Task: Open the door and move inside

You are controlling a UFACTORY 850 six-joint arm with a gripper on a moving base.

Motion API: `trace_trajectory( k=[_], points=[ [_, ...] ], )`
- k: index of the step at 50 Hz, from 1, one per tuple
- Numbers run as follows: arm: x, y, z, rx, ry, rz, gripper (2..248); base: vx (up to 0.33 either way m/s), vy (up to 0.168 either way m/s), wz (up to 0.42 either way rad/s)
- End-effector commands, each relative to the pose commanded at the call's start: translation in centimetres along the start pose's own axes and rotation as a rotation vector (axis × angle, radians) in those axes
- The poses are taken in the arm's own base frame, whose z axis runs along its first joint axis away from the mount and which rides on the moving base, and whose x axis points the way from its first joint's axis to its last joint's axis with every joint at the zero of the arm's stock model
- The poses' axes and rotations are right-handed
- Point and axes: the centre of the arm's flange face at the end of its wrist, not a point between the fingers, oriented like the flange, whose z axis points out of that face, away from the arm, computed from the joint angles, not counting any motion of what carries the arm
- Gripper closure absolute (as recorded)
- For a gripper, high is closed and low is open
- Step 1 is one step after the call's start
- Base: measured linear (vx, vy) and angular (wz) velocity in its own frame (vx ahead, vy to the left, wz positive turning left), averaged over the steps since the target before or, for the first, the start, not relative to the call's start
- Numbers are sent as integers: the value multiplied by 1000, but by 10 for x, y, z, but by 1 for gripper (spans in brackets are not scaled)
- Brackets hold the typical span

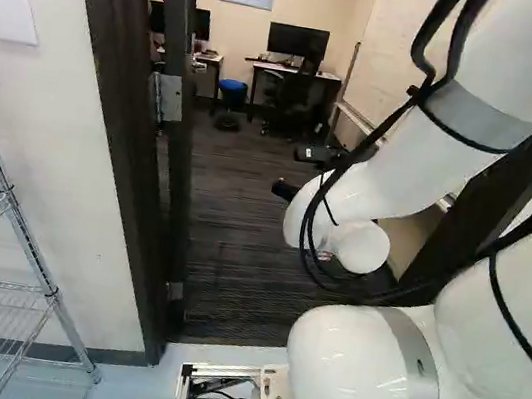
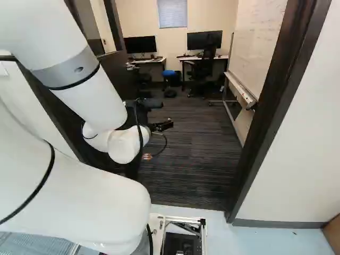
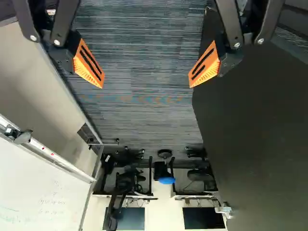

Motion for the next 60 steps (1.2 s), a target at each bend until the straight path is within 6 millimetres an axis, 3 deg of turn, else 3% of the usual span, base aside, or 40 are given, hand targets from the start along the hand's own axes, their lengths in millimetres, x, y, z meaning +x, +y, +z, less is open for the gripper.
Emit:
trace_trajectory(
  k=[60],
  points=[
    [0,0,0,0,0,0,3,40,-4,6]
  ],
)
